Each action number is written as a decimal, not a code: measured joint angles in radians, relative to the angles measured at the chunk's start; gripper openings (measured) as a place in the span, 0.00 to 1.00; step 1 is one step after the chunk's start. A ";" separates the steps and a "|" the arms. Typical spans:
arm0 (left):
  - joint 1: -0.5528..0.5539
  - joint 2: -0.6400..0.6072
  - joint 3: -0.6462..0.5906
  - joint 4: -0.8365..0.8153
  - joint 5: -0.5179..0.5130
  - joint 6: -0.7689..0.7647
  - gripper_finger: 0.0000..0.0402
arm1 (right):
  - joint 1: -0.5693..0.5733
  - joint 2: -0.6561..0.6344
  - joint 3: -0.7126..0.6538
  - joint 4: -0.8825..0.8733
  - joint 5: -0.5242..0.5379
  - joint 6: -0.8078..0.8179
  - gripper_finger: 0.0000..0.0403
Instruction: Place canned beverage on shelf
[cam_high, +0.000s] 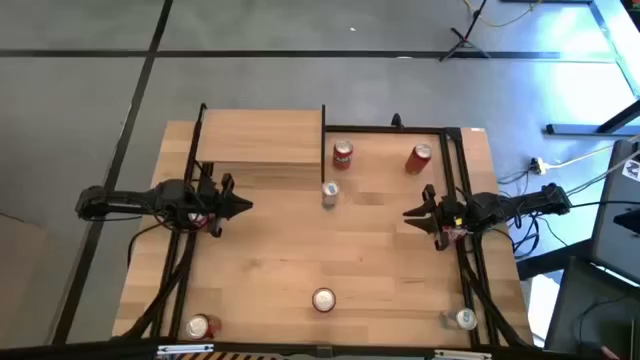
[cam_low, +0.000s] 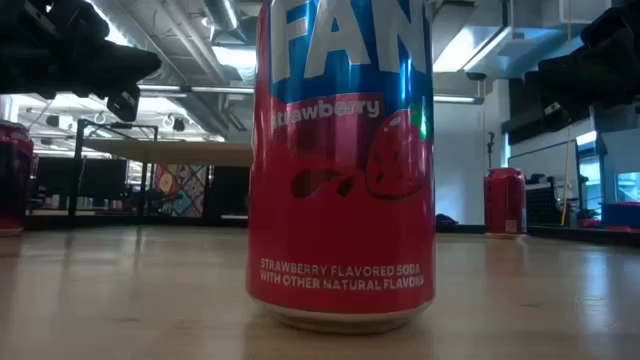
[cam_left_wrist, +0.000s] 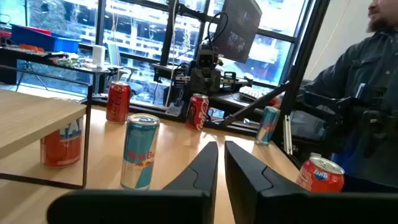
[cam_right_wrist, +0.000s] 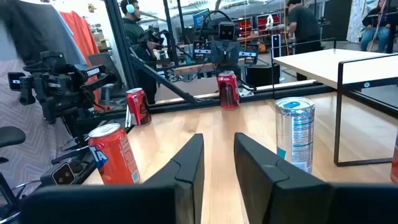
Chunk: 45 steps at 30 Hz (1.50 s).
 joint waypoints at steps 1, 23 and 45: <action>0.000 0.000 0.000 0.000 0.000 0.000 0.06 | 0.000 0.000 0.000 0.000 0.000 0.000 0.19; 0.000 0.000 0.000 0.000 0.000 0.000 0.06 | 0.000 0.000 0.000 0.000 0.000 0.000 0.19; 0.000 0.000 0.000 0.008 -0.016 0.000 0.06 | 0.000 0.000 0.000 0.021 0.075 -0.001 0.19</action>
